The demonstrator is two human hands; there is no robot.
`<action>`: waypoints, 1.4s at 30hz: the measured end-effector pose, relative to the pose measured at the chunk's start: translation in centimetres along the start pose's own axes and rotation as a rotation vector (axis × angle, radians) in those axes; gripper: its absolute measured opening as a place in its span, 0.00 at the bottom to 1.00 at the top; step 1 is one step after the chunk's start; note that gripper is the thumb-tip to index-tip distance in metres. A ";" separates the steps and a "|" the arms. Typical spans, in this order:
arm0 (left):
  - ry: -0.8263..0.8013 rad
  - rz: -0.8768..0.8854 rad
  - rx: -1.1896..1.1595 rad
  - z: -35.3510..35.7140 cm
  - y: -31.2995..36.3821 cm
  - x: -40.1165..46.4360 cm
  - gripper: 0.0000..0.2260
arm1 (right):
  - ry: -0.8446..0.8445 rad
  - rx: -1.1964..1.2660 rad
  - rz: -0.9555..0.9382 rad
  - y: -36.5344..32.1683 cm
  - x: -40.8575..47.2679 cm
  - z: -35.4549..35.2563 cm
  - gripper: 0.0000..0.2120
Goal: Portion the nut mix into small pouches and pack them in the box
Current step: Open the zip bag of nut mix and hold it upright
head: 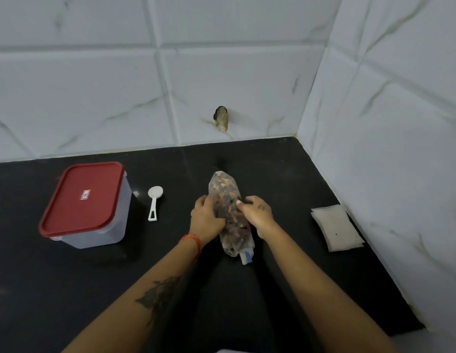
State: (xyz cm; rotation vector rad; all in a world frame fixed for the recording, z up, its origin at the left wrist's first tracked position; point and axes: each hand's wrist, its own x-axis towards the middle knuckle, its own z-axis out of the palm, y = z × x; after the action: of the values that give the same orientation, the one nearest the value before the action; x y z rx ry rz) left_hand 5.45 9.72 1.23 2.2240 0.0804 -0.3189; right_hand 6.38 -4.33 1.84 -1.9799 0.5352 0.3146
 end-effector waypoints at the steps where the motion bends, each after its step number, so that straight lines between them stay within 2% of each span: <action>1: -0.005 0.028 0.020 0.0 0.1 0.1 0.32 | -0.039 0.071 0.062 -0.2 0.4 0.1 0.23; 5: -0.055 0.029 0.003 -0.1 0.3 0.2 0.33 | -0.208 0.348 0.238 -1.6 1.0 -0.5 0.14; 8: -0.068 0.056 0.014 -0.5 0.4 0.3 0.36 | -0.276 0.327 0.250 -2.5 0.7 -1.2 0.05; 10: -0.068 0.072 0.024 -0.6 0.5 0.3 0.37 | -0.273 0.315 0.249 -3.0 0.4 -1.4 0.02; 13: -0.050 0.068 0.073 -0.9 0.8 0.4 0.36 | -0.303 0.346 0.246 -3.5 0.2 -1.6 0.05; 17: 0.011 0.091 0.199 -1.7 1.1 0.4 0.31 | -0.264 0.360 0.287 -3.9 0.2 -1.5 0.10; 23: -0.014 0.086 0.006 -2.9 1.7 -0.3 0.26 | -0.257 0.454 0.289 -4.7 -1.0 -2.0 0.07; 25: -0.009 0.106 -0.030 -3.2 2.0 -0.4 0.24 | -0.263 0.505 0.244 -5.3 -1.3 -2.3 0.09; 31: -0.048 0.115 -0.212 -4.3 4.2 -0.7 0.25 | -0.182 0.447 0.150 -7.3 -2.2 -2.4 0.16; 34: -0.067 0.092 -0.297 -4.8 5.2 -0.7 0.23 | -0.197 0.408 0.139 -8.1 -2.7 -2.2 0.19; 42: -0.105 0.059 -0.436 -7.1 6.6 -0.7 0.19 | -0.205 0.477 0.027 -10.6 -4.2 -2.9 0.16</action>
State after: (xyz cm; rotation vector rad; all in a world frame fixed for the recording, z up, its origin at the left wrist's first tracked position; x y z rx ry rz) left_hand 7.29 11.18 10.63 1.7723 0.0241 -0.3485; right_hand 8.04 -1.83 13.22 -1.4625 0.4547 0.3644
